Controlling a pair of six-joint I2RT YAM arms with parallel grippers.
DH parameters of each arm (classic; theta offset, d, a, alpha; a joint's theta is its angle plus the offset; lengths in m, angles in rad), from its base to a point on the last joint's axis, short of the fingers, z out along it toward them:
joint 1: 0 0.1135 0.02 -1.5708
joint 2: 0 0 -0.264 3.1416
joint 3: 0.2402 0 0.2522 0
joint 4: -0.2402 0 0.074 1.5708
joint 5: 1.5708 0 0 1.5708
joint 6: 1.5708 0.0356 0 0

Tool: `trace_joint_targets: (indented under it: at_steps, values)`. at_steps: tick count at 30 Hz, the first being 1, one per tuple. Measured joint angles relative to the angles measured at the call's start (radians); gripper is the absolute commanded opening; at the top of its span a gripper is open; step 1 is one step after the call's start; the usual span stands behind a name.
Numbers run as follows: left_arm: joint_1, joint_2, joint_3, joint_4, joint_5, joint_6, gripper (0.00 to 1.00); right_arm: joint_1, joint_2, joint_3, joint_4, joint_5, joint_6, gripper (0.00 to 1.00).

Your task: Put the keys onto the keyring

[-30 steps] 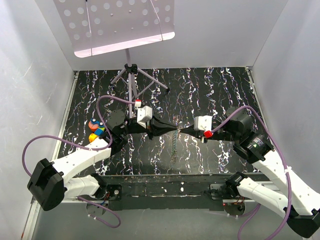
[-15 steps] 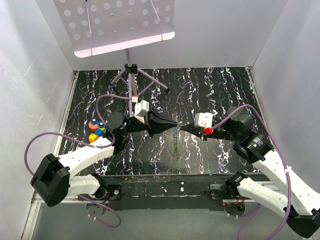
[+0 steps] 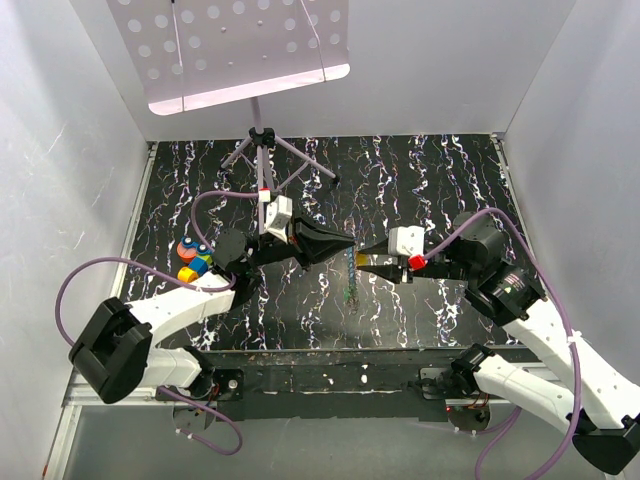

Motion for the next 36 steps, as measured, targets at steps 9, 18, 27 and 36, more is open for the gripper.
trace_joint_targets:
  at_steps: [9, 18, 27, 36]
  values:
    - [0.004, 0.025, -0.002, 0.056, -0.001, 0.021, 0.0, -0.027, -0.042, 0.03, -0.072, -0.026, 0.04, 0.56]
    - [0.005, 0.043, -0.002, 0.109, 0.113, 0.053, 0.0, -0.292, 0.019, 0.161, -0.107, -0.233, 0.246, 0.52]
    - [0.003, 0.066, -0.002, 0.178, 0.112, 0.011, 0.0, -0.309, 0.29, 0.501, -0.594, -0.401, 0.0, 0.55]
    - [-0.001, 0.076, -0.002, 0.193, 0.061, -0.02, 0.0, -0.408, 0.467, 0.824, -0.952, -0.396, -0.245, 0.53]
